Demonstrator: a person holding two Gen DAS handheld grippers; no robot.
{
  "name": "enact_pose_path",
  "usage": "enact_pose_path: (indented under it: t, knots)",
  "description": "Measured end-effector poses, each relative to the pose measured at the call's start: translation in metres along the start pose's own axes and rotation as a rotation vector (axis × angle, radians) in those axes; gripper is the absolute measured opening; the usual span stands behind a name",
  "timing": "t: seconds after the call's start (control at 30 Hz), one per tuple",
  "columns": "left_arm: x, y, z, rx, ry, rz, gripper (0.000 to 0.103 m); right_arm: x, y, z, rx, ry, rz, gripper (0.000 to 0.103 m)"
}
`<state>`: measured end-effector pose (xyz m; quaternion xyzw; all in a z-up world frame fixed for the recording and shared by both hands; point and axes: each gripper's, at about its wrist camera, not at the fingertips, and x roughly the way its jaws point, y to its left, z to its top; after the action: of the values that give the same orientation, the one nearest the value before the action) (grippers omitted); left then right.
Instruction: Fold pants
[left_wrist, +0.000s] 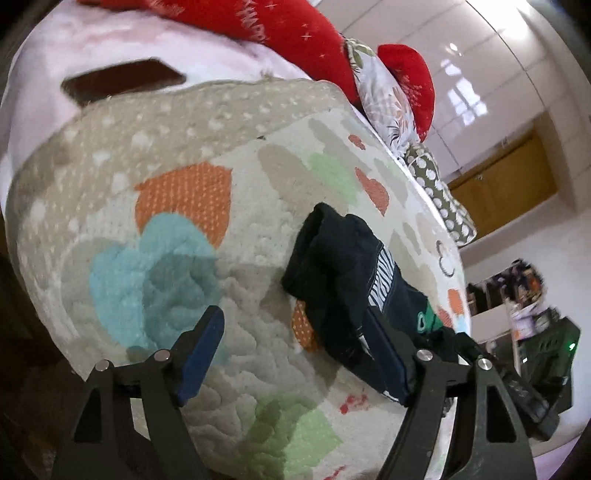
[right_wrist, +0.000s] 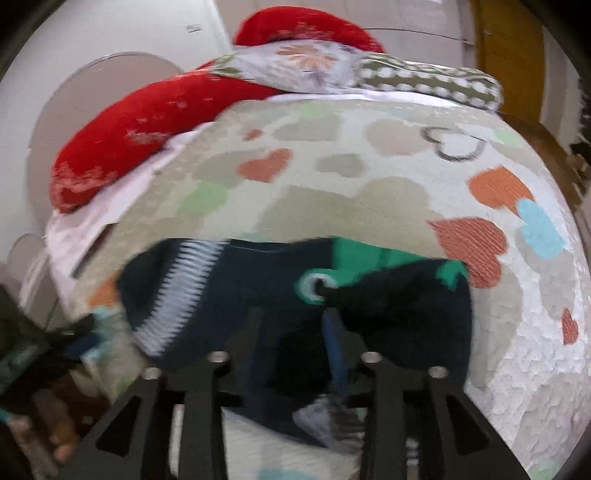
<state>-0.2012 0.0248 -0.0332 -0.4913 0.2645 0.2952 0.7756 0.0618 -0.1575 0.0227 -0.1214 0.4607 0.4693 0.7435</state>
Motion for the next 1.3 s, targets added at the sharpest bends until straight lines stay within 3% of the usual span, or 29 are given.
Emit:
enact_pose_path:
  t: [0.07,0.13,0.23,0.37,0.5,0.57,0.63,0.7,0.73,0.77,0.93,1.0,1.17,1.3]
  knots:
    - [-0.004,0.002,-0.001,0.01,-0.016,-0.005,0.071,0.003,0.024,0.01,-0.047,0.045,0.065,0.065]
    - [-0.01,0.004,-0.001,0.023,-0.042,-0.002,0.063,0.013,0.052,0.02,-0.097,0.096,0.115,0.067]
    - [-0.019,0.011,0.001,0.017,-0.075,0.005,0.063,0.038,0.09,0.035,-0.166,0.176,0.139,0.07]
    - [-0.023,0.024,0.003,0.001,-0.079,0.01,0.063,0.087,0.151,0.051,-0.315,0.275,0.036,0.08]
    - [-0.024,0.038,0.002,-0.004,-0.079,0.025,0.063,0.135,0.183,0.051,-0.378,0.367,-0.061,0.082]
    - [-0.024,0.042,0.0,-0.006,-0.066,0.015,0.063,0.162,0.194,0.046,-0.435,0.408,-0.172,0.082]
    - [-0.023,0.042,-0.001,0.001,-0.063,0.008,0.063,0.175,0.193,0.041,-0.444,0.437,-0.249,0.079]
    - [-0.021,0.038,-0.003,0.024,-0.063,0.017,0.063,0.172,0.187,0.04,-0.414,0.425,-0.235,0.062]
    - [-0.02,0.036,-0.005,0.026,-0.059,0.015,0.063,0.166,0.185,0.04,-0.417,0.4,-0.254,0.04]
    - [-0.019,0.034,-0.006,0.024,-0.053,0.005,0.063,0.16,0.183,0.04,-0.42,0.379,-0.276,0.029]
    - [-0.016,0.017,-0.013,0.053,-0.03,-0.015,0.063,0.117,0.161,0.044,-0.359,0.289,-0.214,0.027]
    - [-0.016,0.007,-0.016,0.075,-0.028,-0.018,0.063,0.089,0.142,0.049,-0.284,0.238,-0.142,0.027]
    - [-0.004,-0.023,-0.028,0.143,0.029,-0.044,0.063,0.032,0.069,0.056,-0.067,0.143,0.024,0.027]
    - [0.012,-0.056,-0.04,0.212,0.091,-0.054,0.063,0.001,0.002,0.044,0.065,0.071,0.082,0.028]
